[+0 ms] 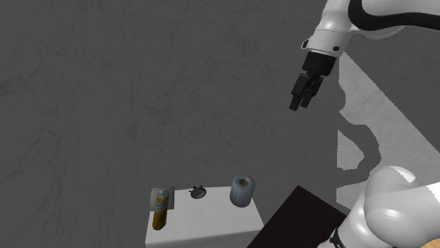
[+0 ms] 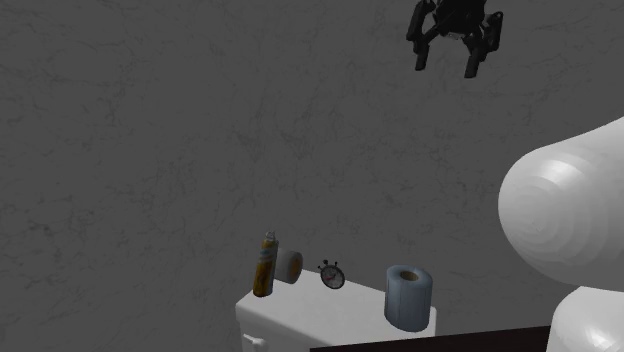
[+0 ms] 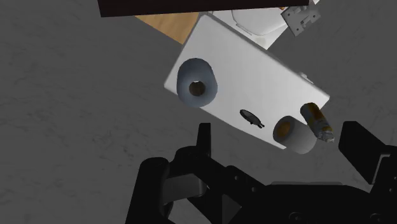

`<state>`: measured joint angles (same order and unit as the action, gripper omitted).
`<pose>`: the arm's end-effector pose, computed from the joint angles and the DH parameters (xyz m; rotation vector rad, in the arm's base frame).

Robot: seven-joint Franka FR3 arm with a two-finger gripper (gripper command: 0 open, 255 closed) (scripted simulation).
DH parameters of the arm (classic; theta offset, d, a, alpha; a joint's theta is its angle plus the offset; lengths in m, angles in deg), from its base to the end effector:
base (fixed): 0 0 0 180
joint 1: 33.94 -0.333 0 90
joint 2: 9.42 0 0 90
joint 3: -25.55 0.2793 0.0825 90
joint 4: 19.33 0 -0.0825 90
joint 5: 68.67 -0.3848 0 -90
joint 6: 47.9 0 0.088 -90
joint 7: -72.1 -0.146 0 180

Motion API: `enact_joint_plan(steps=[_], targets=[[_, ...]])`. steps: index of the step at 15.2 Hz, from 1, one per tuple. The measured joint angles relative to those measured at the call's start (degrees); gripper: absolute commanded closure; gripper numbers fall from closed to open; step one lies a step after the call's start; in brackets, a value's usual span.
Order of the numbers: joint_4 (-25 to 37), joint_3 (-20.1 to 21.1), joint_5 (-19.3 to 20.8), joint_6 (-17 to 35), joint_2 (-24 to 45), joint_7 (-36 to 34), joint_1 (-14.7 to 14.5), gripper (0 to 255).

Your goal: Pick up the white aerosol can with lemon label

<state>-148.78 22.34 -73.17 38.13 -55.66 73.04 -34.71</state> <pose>0.3228 -0.0059 0.5722 -3.0230 0.0039 -0.0772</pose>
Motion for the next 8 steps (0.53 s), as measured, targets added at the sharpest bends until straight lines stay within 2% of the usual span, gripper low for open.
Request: enact_joint_plan(steps=[3, 8], targets=[[-1.0, 1.4, -0.8, 1.7, 0.7, -1.9, 0.0, 0], [-5.2, 6.8, -3.6, 8.9, 3.8, -9.0, -0.2, 0]])
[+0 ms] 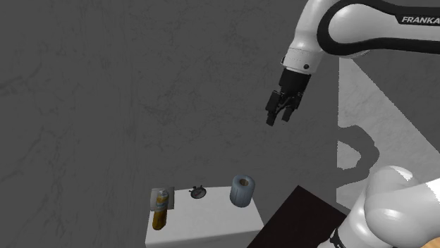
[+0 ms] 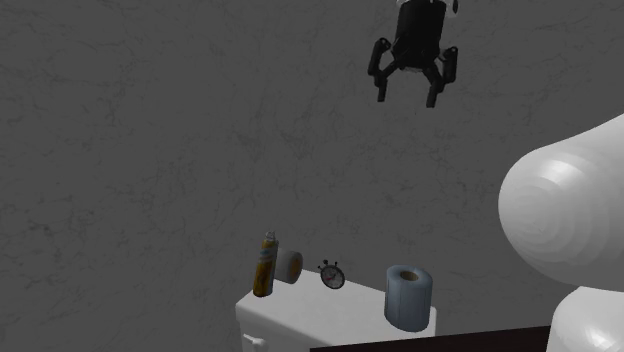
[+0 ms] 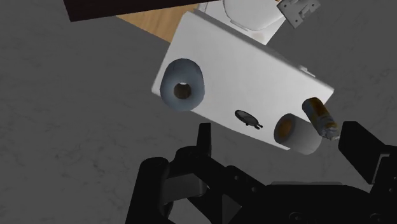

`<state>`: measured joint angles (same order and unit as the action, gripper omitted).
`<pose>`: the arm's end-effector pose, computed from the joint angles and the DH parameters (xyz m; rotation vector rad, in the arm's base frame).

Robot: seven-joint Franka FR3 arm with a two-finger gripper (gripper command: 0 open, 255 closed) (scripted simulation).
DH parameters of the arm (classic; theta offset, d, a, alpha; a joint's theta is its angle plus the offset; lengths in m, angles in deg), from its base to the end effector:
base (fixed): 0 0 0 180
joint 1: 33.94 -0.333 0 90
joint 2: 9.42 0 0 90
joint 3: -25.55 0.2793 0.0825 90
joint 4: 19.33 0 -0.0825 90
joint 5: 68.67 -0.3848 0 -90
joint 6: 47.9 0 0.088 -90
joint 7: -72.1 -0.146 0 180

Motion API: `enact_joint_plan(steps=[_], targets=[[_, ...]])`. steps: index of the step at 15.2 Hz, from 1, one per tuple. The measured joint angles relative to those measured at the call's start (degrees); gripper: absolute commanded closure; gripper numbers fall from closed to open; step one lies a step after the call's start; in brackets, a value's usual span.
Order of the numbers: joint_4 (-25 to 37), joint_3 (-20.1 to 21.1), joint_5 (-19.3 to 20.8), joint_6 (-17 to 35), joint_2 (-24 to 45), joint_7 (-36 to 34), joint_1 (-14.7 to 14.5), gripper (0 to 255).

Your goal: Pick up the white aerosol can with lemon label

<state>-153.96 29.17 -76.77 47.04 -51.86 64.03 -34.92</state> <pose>0.3528 0.0500 0.5209 -3.0356 0.1290 -0.0559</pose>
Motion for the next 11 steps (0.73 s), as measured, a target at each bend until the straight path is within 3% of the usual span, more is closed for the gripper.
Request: enact_joint_plan(steps=[11], targets=[[-1.9, 12.5, -3.9, 16.9, 14.8, -16.9, 0.0, 0]])
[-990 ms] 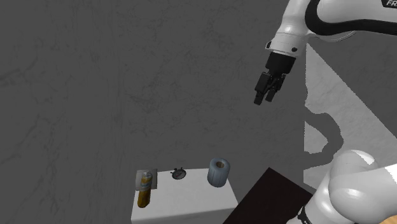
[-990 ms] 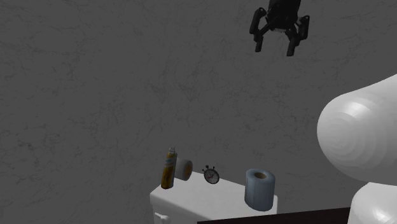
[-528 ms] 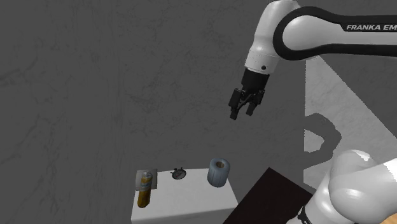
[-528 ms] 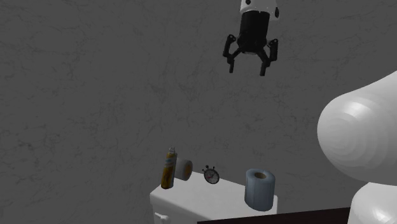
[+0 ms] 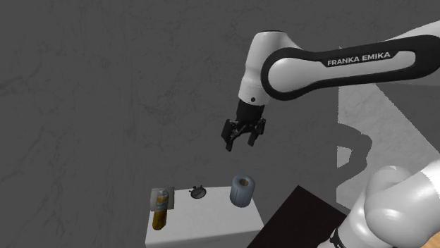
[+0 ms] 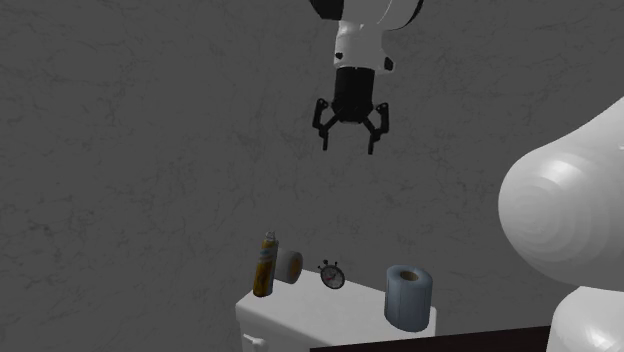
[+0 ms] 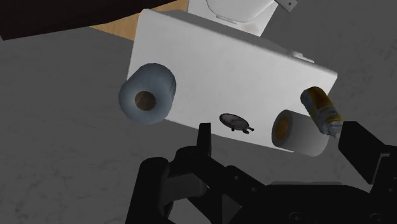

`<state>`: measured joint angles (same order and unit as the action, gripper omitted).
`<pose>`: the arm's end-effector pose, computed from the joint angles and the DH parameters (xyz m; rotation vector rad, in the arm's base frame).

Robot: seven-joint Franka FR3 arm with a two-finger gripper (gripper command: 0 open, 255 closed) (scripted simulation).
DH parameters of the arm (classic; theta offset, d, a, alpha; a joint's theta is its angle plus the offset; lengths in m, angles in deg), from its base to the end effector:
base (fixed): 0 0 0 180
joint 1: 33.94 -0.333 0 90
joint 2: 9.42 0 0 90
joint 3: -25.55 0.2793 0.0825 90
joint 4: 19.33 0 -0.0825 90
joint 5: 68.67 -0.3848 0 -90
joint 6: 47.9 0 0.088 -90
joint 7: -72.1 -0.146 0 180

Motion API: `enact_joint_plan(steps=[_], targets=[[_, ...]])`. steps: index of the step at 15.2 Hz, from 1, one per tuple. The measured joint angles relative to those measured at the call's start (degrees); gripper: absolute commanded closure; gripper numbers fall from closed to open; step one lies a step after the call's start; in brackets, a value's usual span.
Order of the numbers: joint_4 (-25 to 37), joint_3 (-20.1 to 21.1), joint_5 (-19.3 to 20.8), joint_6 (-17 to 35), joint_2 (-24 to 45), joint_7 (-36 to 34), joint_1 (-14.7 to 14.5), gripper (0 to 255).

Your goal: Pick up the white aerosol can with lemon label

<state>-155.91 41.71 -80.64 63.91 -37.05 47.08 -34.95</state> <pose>0.4075 0.1466 0.4219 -3.0445 0.3667 -0.0199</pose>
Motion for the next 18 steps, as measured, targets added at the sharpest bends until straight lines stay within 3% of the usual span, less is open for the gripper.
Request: enact_joint_plan(steps=[7, 13, 18], targets=[[4.6, 6.8, 2.7, 9.4, 14.5, -12.1, 1.1, 0], [12.0, 10.3, 9.6, 14.9, 29.1, -24.1, 1.1, 0], [20.4, 9.8, 16.6, 16.8, 41.4, -33.9, -1.4, 0]])
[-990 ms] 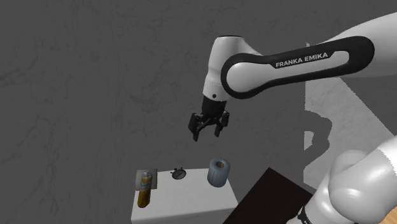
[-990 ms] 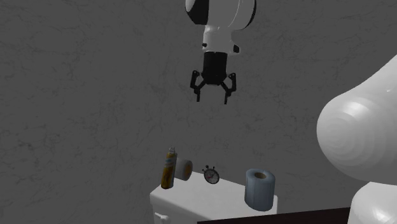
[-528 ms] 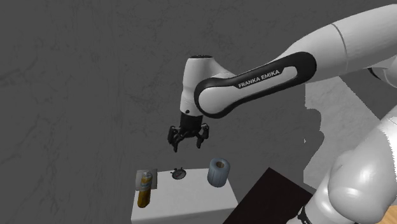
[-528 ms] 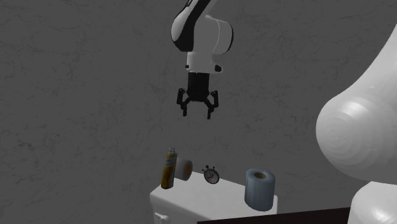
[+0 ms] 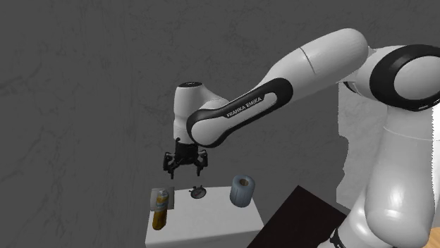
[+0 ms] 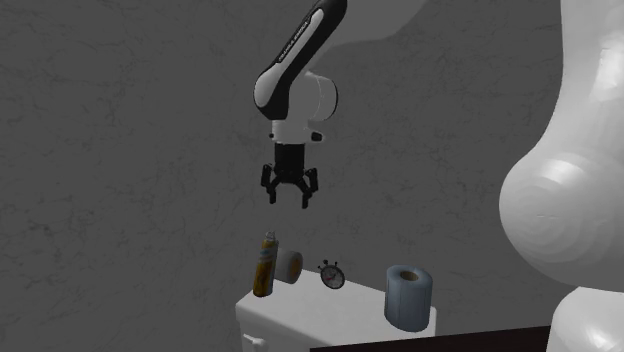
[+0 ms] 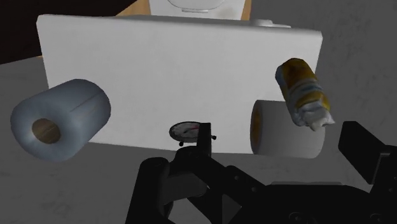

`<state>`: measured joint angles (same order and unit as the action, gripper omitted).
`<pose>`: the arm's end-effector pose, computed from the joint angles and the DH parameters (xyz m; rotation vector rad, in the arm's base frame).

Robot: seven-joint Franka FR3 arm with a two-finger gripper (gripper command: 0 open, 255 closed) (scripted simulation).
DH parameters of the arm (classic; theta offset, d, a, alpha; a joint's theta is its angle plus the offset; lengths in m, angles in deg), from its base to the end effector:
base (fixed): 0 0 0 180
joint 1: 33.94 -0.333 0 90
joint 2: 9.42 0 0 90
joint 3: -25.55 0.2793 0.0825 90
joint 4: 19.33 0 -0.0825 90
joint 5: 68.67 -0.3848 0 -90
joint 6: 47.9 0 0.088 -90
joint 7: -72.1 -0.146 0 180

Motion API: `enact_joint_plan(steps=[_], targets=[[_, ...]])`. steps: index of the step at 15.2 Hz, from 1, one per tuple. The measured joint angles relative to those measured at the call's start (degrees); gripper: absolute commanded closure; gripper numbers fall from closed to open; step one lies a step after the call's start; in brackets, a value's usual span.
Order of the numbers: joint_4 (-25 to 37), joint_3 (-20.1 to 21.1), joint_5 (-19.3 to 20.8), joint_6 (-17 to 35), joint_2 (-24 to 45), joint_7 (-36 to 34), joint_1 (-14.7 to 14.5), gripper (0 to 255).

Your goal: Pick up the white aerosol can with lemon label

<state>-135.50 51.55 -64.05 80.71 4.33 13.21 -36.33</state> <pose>0.5133 0.2724 0.2667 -3.0149 0.7594 0.0404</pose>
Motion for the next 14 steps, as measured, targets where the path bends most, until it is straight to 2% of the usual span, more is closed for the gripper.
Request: enact_joint_plan(steps=[2, 5, 9, 14], targets=[[2.9, -0.7, 2.2, 0.8, 4.4, -3.5, -1.6, 0], [10.5, -2.5, 5.6, 0.4, 12.6, -8.3, -4.6, 0], [20.2, -4.9, 7.9, -0.8, 22.1, -12.5, -8.0, 0], [22.3, -6.1, 9.0, 1.2, 26.4, -13.8, -9.3, 0]])
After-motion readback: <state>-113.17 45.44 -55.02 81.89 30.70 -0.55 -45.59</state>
